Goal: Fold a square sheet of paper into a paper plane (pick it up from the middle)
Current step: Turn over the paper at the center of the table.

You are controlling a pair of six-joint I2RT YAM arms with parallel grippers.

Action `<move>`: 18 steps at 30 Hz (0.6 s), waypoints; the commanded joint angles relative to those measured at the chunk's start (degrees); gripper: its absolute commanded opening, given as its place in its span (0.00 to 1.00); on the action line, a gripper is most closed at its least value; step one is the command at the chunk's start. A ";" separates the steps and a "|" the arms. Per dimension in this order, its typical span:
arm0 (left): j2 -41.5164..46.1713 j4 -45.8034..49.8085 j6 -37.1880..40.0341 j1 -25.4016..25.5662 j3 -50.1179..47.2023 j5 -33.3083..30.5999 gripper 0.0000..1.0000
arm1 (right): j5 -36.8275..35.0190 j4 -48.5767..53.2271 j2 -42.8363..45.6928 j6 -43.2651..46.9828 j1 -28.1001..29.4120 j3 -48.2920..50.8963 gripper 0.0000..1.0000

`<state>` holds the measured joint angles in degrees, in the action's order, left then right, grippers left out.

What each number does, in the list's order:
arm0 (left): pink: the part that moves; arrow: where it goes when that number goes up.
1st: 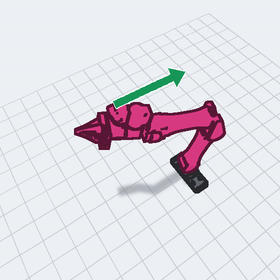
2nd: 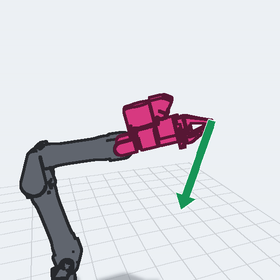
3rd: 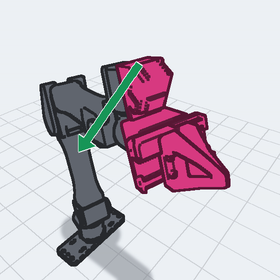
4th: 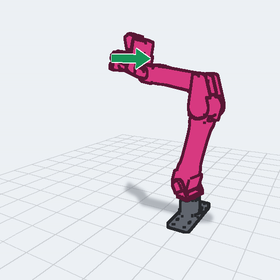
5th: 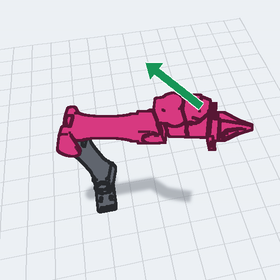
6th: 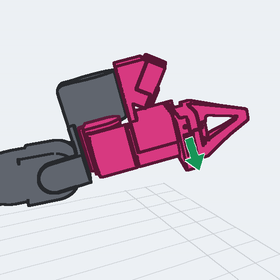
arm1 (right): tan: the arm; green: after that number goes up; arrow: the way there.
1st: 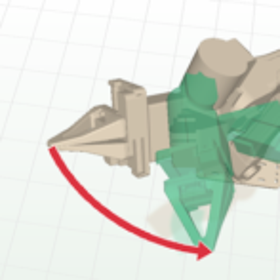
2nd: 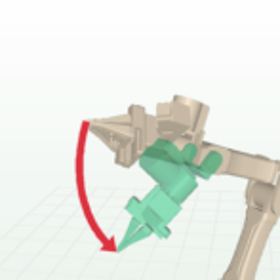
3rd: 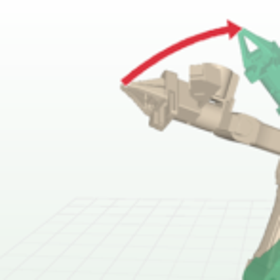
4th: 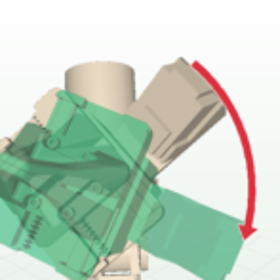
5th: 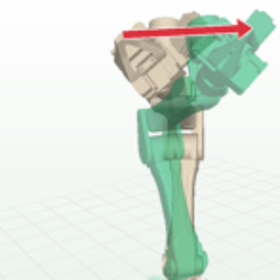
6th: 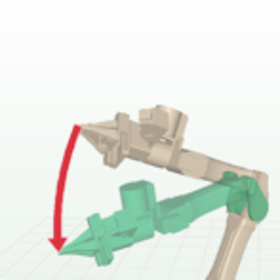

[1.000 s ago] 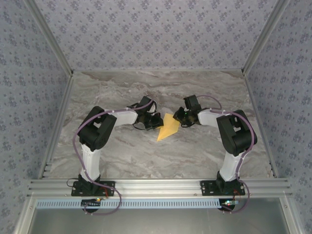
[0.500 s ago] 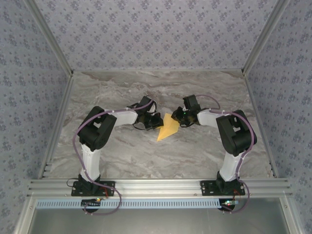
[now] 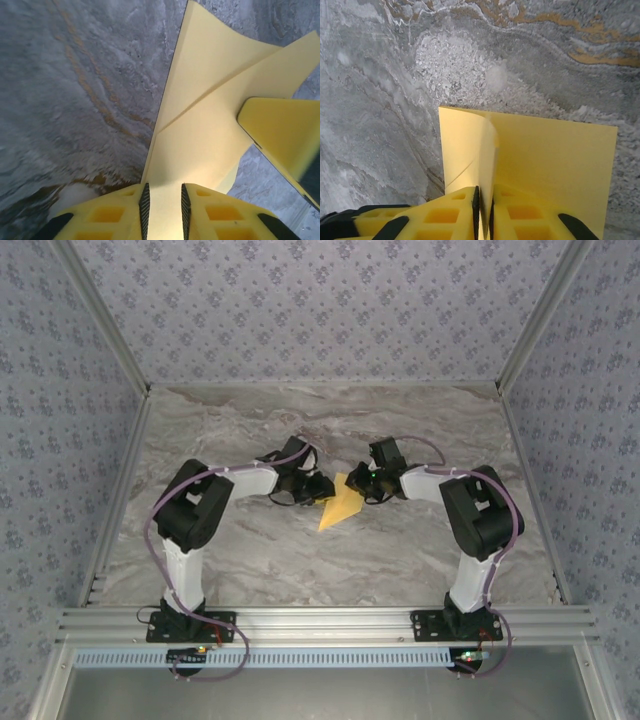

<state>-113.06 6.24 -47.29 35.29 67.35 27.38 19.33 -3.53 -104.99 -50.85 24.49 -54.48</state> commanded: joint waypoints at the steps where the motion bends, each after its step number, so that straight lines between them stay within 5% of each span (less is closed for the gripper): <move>1: 5.27 0.54 0.89 -1.90 -1.47 -0.39 0.35 | 0.49 -0.56 -0.94 1.36 0.17 0.45 0.10; 6: 10.39 -3.14 0.69 -5.49 -6.47 1.40 0.60 | 2.29 -2.95 1.88 2.41 -0.66 1.15 0.02; 10: 15.85 -9.67 0.13 -9.16 -12.99 6.16 0.81 | 10.82 -10.85 5.88 -0.14 -4.01 2.94 0.01; 15: 19.39 -14.34 -1.88 -11.65 -16.35 15.38 0.97 | 20.41 -18.79 8.67 -6.40 -6.97 2.41 0.01; 18: 20.29 -22.50 -6.95 -11.70 -18.44 19.98 0.99 | 23.53 -21.56 9.43 -9.80 -7.60 1.12 0.01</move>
<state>-94.91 -6.96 -50.35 23.51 50.19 39.62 36.18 -19.49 -97.08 -56.16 16.99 -51.72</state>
